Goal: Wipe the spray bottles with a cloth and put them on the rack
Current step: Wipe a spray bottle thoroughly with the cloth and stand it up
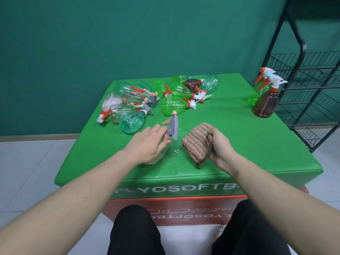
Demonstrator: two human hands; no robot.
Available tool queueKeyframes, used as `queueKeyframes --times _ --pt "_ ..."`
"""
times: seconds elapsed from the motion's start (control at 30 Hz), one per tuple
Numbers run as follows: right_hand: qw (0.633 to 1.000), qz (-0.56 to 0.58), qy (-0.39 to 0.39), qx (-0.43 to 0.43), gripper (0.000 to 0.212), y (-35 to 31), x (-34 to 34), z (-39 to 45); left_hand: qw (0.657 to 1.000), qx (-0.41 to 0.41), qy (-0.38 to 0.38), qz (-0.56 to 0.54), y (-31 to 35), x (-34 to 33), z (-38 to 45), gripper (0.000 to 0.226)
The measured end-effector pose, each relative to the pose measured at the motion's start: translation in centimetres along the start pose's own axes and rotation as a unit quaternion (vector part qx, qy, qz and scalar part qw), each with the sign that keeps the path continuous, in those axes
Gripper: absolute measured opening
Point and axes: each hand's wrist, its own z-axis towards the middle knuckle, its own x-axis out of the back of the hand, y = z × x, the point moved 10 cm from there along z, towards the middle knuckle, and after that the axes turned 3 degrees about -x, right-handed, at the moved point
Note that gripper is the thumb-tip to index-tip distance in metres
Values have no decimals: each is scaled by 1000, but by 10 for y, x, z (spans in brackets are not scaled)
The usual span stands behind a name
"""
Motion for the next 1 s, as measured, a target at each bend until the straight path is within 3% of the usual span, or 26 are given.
queueKeyframes --times 0.33,0.47,0.57,0.73,1.0 --pt "999 28 -29 -17 35 15 -11 2 970 142 29 -196 -34 -31 -10 62" --pt "998 28 -43 -20 37 17 -19 7 968 125 -2 -217 -39 -35 -9 87" --pt "998 42 -51 -20 38 17 -28 10 967 110 15 -228 -42 -31 -10 86" --pt "994 82 -72 -30 44 15 -47 17 989 66 6 -136 -46 -34 -7 90" --pt "977 164 -125 -62 56 16 -86 27 982 5 -34 -185 -37 -42 -1 86"
